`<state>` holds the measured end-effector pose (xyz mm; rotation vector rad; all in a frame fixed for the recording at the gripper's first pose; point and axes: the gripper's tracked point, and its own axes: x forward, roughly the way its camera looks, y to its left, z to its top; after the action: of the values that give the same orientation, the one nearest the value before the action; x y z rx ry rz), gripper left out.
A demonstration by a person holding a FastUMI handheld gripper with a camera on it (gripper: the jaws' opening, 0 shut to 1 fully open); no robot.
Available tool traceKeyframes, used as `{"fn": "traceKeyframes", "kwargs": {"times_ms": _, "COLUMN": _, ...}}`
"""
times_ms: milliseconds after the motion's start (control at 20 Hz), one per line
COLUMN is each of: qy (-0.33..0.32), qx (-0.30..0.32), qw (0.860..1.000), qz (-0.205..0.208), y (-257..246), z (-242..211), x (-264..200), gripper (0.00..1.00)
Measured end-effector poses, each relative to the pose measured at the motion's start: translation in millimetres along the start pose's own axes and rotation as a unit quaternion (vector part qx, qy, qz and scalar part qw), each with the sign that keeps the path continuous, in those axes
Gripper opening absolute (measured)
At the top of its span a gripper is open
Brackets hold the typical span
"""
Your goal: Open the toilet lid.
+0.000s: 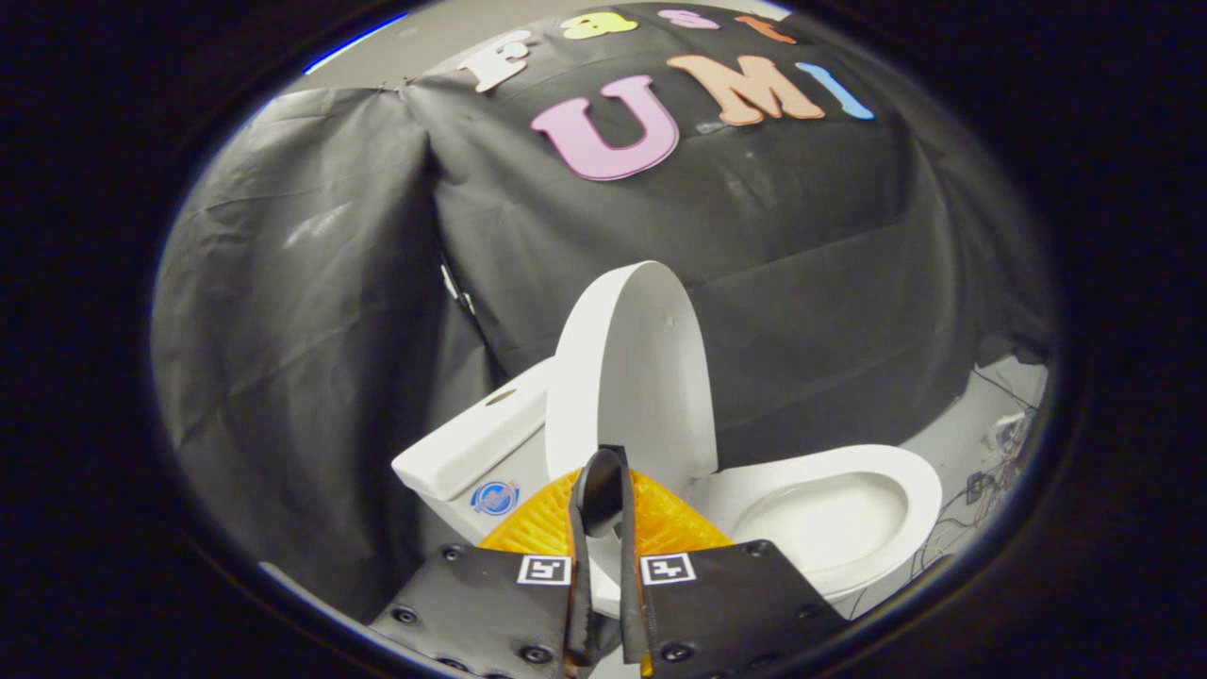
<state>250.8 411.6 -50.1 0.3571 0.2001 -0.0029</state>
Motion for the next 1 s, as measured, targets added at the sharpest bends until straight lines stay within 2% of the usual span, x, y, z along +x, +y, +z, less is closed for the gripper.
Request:
{"fn": "traceKeyframes", "kwargs": {"times_ms": 700, "qy": 0.028, "qx": -0.024, "qw": 0.996, "qz": 0.082, "y": 73.2, "z": -23.4, "x": 40.0, "gripper": 0.13}}
{"fn": "traceKeyframes", "kwargs": {"times_ms": 1000, "qy": 0.018, "qx": -0.004, "qw": 0.996, "qz": 0.093, "y": 80.1, "z": -25.1, "x": 45.3, "gripper": 0.13}}
